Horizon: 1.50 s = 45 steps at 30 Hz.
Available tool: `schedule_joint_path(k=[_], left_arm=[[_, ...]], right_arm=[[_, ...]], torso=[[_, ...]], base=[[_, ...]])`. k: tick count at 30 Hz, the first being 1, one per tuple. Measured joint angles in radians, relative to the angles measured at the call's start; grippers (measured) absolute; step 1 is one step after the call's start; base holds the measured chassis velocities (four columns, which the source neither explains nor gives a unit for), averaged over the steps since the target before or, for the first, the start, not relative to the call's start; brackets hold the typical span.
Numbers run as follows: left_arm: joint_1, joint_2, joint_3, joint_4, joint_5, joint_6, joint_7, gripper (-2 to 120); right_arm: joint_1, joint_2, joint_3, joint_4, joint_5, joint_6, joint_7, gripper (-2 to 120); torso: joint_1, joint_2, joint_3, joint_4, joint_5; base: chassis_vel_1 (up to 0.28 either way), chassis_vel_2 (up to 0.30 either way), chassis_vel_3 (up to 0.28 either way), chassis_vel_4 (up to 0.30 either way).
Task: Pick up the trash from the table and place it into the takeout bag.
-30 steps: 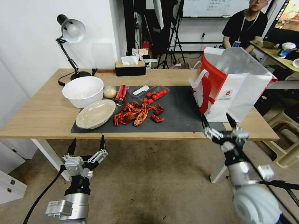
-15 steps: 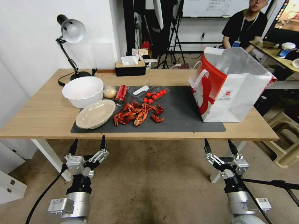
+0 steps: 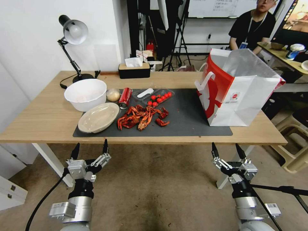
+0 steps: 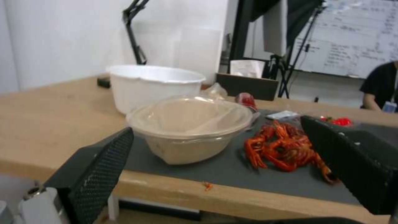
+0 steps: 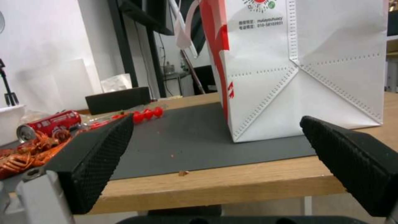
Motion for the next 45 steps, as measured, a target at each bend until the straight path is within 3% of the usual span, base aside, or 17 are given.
schedule_joint_path(k=[4, 13, 16, 17, 20, 21, 22, 24, 28, 45], left_arm=[[-0.001, 0.001, 0.000, 0.000, -0.005, 0.003, -0.002, 100], [-0.034, 0.017, 0.000, -0.008, -0.124, 0.065, -0.047, 100], [-0.069, 0.036, -0.003, -0.042, -0.311, 0.147, -0.117, 100], [-0.069, 0.036, -0.003, -0.042, -0.311, 0.147, -0.117, 100], [-0.134, 0.055, -0.026, -0.080, -0.618, 0.227, -0.212, 100], [-0.134, 0.055, -0.026, -0.080, -0.618, 0.227, -0.212, 100], [-0.160, 0.060, -0.033, -0.083, -0.719, 0.254, -0.227, 100], [-0.184, 0.062, -0.042, -0.086, -0.813, 0.291, -0.249, 100], [-0.221, 0.062, -0.053, -0.074, -0.878, 0.318, -0.256, 100], [-0.396, 0.074, -0.057, 0.064, -0.921, 0.347, -0.294, 100]], right_arm=[[0.000, 0.000, 0.000, 0.000, 0.000, 0.000, 0.000, 100], [0.000, 0.001, -0.001, 0.000, -0.001, -0.001, -0.001, 100], [0.009, -0.005, -0.007, -0.001, -0.003, -0.007, -0.001, 100], [0.009, -0.005, -0.007, -0.001, -0.003, -0.007, -0.001, 100], [0.041, -0.025, -0.020, -0.009, -0.007, -0.024, 0.003, 100], [0.041, -0.025, -0.020, -0.009, -0.007, -0.024, 0.003, 100], [0.044, -0.028, -0.021, -0.010, -0.007, -0.028, 0.004, 100], [0.049, -0.036, -0.022, -0.012, -0.007, -0.035, 0.005, 100], [0.048, -0.047, -0.020, -0.015, -0.004, -0.039, 0.009, 100], [0.063, -0.058, -0.020, -0.006, 0.002, -0.065, 0.024, 100]], torso=[[0.000, 0.000, 0.000, 0.0000, 0.0000], [0.000, 0.000, 0.000, 0.0000, -0.0001], [0.000, 0.000, 0.000, 0.0000, -0.0001], [0.000, 0.000, 0.000, 0.0000, -0.0001], [0.000, 0.000, 0.000, 0.0002, 0.0000], [0.000, 0.000, 0.000, 0.0002, 0.0000], [0.000, 0.000, 0.000, -0.0003, 0.0001], [0.000, 0.000, 0.000, -0.0001, 0.0000], [0.000, 0.000, 0.000, 0.0000, 0.0001], [0.000, 0.000, 0.000, 0.0000, 0.0000]], base=[[0.000, 0.000, 0.000, 0.000], [0.000, 0.000, 0.000, 0.000], [0.000, 0.000, 0.000, 0.000], [0.000, 0.000, 0.000, 0.000], [0.000, 0.000, 0.000, 0.000], [0.000, 0.000, 0.000, 0.000], [0.000, 0.000, 0.000, 0.000], [0.000, 0.000, 0.000, 0.000], [0.000, 0.000, 0.000, 0.000], [0.000, 0.000, 0.000, 0.000]])
